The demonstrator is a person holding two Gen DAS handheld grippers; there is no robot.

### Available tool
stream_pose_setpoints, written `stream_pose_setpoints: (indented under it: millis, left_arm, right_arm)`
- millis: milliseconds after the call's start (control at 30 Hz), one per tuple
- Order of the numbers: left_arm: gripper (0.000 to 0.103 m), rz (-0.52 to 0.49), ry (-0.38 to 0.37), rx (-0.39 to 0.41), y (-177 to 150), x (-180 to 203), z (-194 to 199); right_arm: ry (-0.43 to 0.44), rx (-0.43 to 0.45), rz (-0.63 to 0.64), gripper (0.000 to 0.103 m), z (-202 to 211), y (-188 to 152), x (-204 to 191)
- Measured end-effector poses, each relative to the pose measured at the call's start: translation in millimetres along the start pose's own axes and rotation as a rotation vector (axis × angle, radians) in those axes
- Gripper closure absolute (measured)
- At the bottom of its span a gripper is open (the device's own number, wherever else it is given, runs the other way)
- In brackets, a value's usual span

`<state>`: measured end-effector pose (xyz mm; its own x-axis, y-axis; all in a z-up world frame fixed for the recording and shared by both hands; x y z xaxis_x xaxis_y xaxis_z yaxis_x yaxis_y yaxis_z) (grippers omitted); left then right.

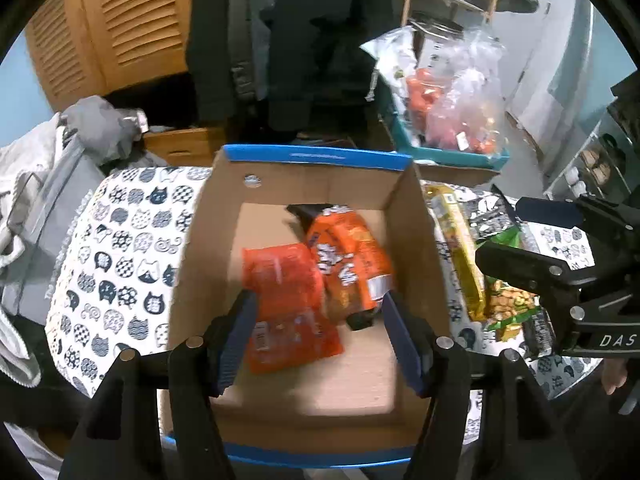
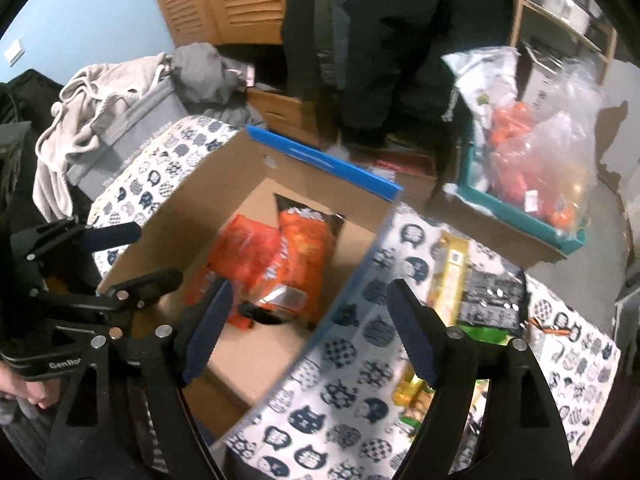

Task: Organize snacks
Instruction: 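Grasp the green peanut bag with the left tool while the right tool grasps the white-grey bag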

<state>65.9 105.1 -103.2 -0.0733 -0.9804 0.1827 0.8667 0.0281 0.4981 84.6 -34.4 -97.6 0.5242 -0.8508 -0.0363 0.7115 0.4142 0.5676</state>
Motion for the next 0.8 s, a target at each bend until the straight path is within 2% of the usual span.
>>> stream_pose_setpoints:
  millis: [400,800]
  left_arm:
    - [0.033,-0.093,-0.037,-0.028,4,59,-13]
    - [0.032,-0.191,-0.063,-0.069,6,118,-30]
  right_arm:
    - [-0.114,0.003,-0.032,0.024,22,-35,61]
    - [-0.183,-0.017,-0.108,0.024,32,-69,123]
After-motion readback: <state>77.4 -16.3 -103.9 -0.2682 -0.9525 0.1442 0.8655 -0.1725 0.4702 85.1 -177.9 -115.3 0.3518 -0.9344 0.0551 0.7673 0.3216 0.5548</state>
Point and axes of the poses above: each gripper's, at about its wrist camera, not at the fingertips, and z roughly against the way its jaws point, x to its right, y to its top, the point moved 6 cm from there along -z, roughly the way its jaws point, and after that the axes turned 8 degrees about -y, right-handed, at the moved point
